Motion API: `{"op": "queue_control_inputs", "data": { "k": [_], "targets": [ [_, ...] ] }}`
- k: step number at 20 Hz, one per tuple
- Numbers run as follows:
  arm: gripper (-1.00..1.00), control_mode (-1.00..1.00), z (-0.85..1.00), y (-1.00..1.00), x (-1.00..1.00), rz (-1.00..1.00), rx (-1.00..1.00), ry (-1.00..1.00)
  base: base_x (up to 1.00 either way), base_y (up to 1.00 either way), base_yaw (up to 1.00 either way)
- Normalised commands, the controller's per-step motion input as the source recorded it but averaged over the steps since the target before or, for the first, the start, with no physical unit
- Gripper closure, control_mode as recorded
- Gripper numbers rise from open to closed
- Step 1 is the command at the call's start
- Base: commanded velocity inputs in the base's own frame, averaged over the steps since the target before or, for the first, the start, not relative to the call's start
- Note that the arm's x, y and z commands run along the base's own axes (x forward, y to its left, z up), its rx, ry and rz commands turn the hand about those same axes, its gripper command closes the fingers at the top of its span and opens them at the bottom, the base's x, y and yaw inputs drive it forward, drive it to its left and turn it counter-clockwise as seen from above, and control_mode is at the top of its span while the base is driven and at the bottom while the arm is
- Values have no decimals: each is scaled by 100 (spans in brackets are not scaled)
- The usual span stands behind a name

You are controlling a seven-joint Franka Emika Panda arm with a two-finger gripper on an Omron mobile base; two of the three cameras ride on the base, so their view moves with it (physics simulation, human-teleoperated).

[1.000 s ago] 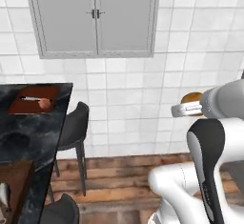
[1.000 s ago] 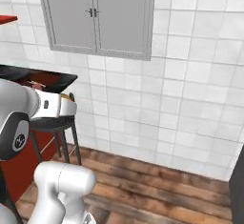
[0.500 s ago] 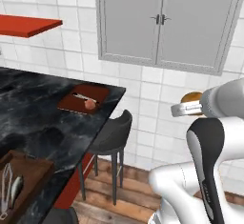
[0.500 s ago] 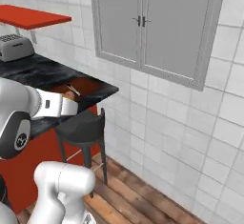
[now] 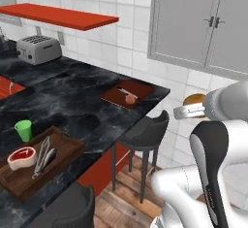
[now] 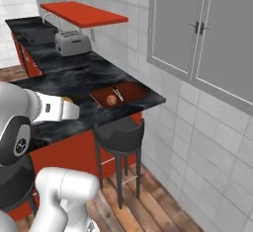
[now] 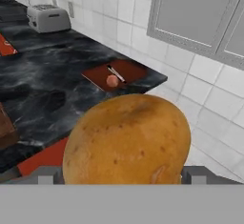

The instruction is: Gather the onion and potato from the fridge and place them on a tray on the dining counter. Then gather the steak and fish from the fridge and place them on the other tray.

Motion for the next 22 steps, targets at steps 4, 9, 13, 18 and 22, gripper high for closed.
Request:
{"op": "queue_control_inputs", "data": {
  "k": [4, 9, 13, 18, 22],
  "targets": [
    [100, 100, 0, 0, 0, 0, 0, 0, 59, -13, 20],
    [100, 100, 0, 0, 0, 0, 0, 0, 47, -18, 9],
    [100, 100, 0, 0, 0, 0, 0, 0, 68, -10, 8],
    [100, 100, 0, 0, 0, 0, 0, 0, 77, -4, 7],
    [100, 100, 0, 0, 0, 0, 0, 0, 69, -12, 9]
  ]
}}
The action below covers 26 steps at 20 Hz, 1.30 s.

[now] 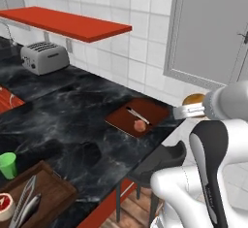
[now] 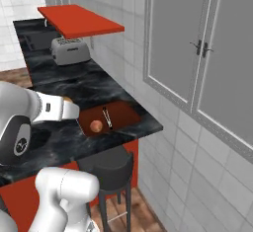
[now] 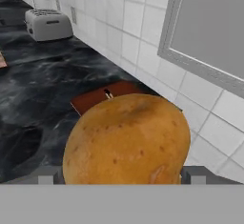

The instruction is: Gather the onion and potato from the fridge and place them on a tray on the dining counter. Then gather the steak and fish from the fridge and place them on the other tray.

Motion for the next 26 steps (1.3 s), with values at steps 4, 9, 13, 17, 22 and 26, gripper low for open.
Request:
{"op": "queue_control_inputs", "data": {
  "k": [4, 9, 13, 17, 22, 26],
  "targets": [
    [100, 100, 0, 0, 0, 0, 0, 0, 58, -19, 8],
    [100, 100, 0, 0, 0, 0, 0, 0, 50, -14, 5],
    [100, 100, 0, 0, 0, 0, 0, 0, 26, -1, 0],
    [100, 100, 0, 0, 0, 0, 0, 0, 10, 0, 0],
    [100, -100, -8, 0, 37, 0, 1, 5, 10, 0, 0],
    [100, -100, -19, 0, 87, 8, 0, 23, 0, 0, 0]
  ]
}}
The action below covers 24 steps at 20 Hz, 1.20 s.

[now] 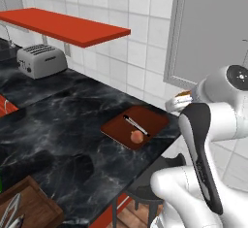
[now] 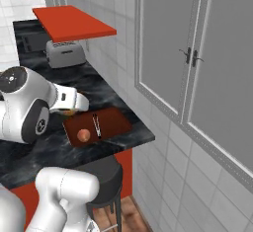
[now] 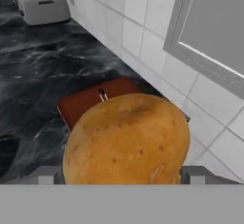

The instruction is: Gather the onion and potato from the fridge and place them on a tray on the dining counter. Then gather the steak and fish from the fridge and place them on the other tray.

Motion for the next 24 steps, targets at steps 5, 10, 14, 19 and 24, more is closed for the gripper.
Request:
{"op": "queue_control_inputs", "data": {
  "k": [5, 10, 14, 19, 24],
  "targets": [
    [100, -100, -43, 0, 100, 10, 0, 25, 0, 0, 0],
    [100, -100, -54, 0, 100, 1, -2, 18, 0, 0, 0],
    [100, -100, -64, 0, 99, 0, -10, 14, 0, 0, 0],
    [100, -100, -70, 1, 88, 0, -7, 3, 0, 0, 0],
    [100, -100, -66, 0, 77, 3, 0, 9, 0, 0, 0]
  ]
}}
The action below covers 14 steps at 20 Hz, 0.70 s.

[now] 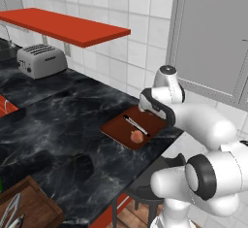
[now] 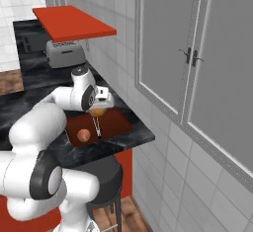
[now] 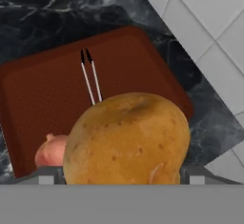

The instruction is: Gather the onion and potato from the fridge and place them on a tray on the dining counter. Then gather the steak and fish from the fridge and place them on the other tray.

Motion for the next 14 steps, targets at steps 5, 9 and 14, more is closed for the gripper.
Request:
{"op": "queue_control_inputs", "data": {
  "k": [5, 9, 14],
  "targets": [
    [100, -100, -46, 0, 46, 0, 0, 1, 0, 0, 0],
    [100, -100, -48, 0, 31, 0, 0, 0, 0, 0, 0],
    [100, -100, -39, 0, 8, 0, 0, 0, 0, 0, 0]
  ]
}}
